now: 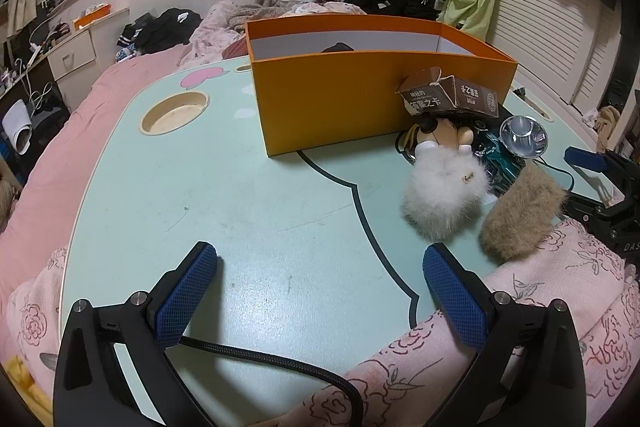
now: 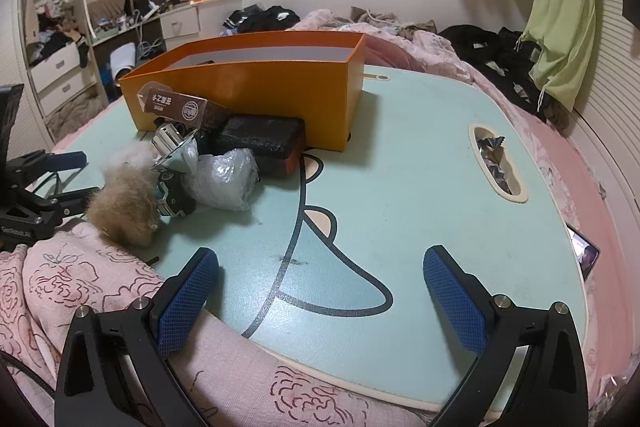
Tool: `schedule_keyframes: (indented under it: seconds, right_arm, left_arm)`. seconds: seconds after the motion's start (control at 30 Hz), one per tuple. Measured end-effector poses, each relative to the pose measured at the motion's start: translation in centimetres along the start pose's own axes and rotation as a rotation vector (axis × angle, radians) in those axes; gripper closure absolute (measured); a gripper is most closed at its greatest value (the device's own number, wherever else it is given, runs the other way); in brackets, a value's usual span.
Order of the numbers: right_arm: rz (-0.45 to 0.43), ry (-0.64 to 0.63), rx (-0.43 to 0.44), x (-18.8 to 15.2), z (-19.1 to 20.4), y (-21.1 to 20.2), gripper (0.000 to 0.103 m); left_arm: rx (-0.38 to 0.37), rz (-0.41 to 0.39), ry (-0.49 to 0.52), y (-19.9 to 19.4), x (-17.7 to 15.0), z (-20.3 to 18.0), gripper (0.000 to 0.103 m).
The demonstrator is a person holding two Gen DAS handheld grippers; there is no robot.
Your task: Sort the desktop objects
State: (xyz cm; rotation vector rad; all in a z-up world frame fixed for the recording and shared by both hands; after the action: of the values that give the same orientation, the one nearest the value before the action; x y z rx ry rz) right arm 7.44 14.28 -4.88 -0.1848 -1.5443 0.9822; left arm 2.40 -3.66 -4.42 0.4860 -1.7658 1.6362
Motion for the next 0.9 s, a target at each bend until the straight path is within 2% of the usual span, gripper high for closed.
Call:
schedule_keyframes:
  seconds: [0.53, 0.63, 0.7, 0.8, 0.83, 0.9]
  right_arm:
    - [-0.017, 0.012, 0.008, 0.3, 0.4, -0.5, 0.0]
    - [-0.051, 0.016, 0.041, 0.6, 0.6, -1.2, 0.006]
    - [-0.107, 0.005, 0.074, 1.1, 1.2, -2.4, 0.008]
    - [-0.197, -0.01, 0.167, 3.0, 2.8, -4.1, 0.008]
    - [-0.206, -0.014, 0.198, 3.7, 3.5, -4.2, 0.008]
    - [-0.204, -0.054, 0.197, 4.9, 4.8, -3.6, 0.008]
  left_arm:
    - [-0.001, -0.001, 0.0, 0.0, -0.1, 0.0, 0.0]
    - [-0.002, -0.001, 0.0, 0.0, -0.1, 0.1, 0.0]
    - [-0.002, -0.001, 0.0, 0.0, 0.1, 0.1, 0.0]
    - [-0.002, -0.002, -0.001, -0.1, 0.1, 0.1, 0.0]
    - [-0.002, -0.002, 0.0, -0.1, 0.1, 0.1, 0.0]
    - [-0.002, -0.002, 0.0, -0.1, 0.1, 0.0, 0.0]
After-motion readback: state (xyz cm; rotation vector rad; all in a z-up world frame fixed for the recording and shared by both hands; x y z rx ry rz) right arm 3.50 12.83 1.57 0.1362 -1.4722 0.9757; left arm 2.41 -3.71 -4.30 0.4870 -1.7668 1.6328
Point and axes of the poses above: each gripper's, at about its wrist camera, not at the fingertips, and y roughly the way its jaws point, z to its left, x to its top, the point moved 5 cm from there along y, roughly the way its jaws point, and after that the axes turned 2 degrees about x, right-handed, at the moved point
